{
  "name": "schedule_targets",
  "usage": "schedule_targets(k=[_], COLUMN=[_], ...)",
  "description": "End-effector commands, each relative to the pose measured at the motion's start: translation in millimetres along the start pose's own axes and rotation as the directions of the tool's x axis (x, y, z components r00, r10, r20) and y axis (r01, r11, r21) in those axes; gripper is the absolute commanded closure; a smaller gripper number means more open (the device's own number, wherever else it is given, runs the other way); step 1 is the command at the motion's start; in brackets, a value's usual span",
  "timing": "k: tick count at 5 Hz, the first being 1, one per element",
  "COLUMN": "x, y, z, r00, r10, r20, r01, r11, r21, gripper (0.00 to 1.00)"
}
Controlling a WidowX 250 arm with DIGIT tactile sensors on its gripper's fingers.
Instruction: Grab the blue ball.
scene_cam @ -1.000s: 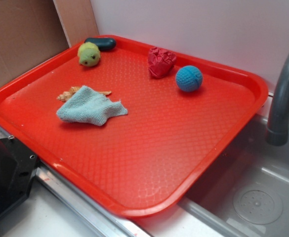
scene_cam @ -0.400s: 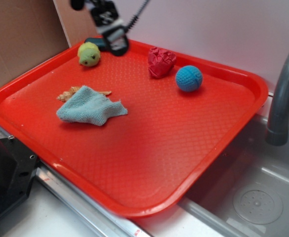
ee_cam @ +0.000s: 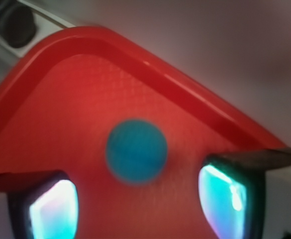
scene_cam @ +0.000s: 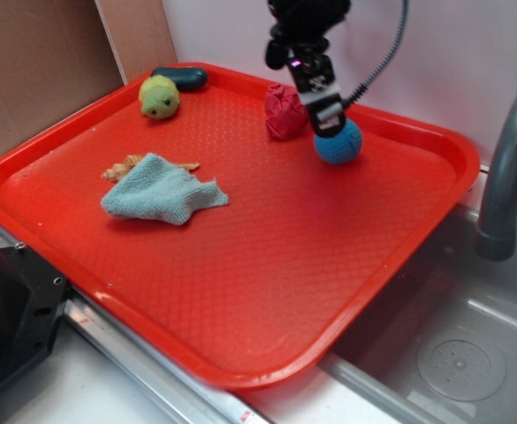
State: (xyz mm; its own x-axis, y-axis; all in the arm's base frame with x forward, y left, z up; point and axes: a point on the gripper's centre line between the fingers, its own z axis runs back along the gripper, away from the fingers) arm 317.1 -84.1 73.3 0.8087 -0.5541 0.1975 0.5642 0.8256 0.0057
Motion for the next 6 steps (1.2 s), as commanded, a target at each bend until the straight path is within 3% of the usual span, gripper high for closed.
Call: schedule_targets(k=[1,2,3,4,5,6], x=[2,-2,-2,-19,-61,-83], y=[-19,-18,-21,-25,-36,-48], z=[-34,-49,-37,17,76,134], r00=[0.992,0.992,0.997,0.996,0.97,0.914], r10=[-0.085,-0.038,-0.007,0.086,0.232,0.405], r20=[-0.093,-0.117,-0.082,0.033,0.073,0.033], r01=[0.079,0.038,0.007,-0.086,-0.235,-0.406], r11=[0.995,0.999,1.0,0.996,0.971,0.907], r21=[-0.061,0.0,-0.004,0.018,0.039,0.11], gripper=[0.0,0.35,1.0,1.0,1.0,1.0])
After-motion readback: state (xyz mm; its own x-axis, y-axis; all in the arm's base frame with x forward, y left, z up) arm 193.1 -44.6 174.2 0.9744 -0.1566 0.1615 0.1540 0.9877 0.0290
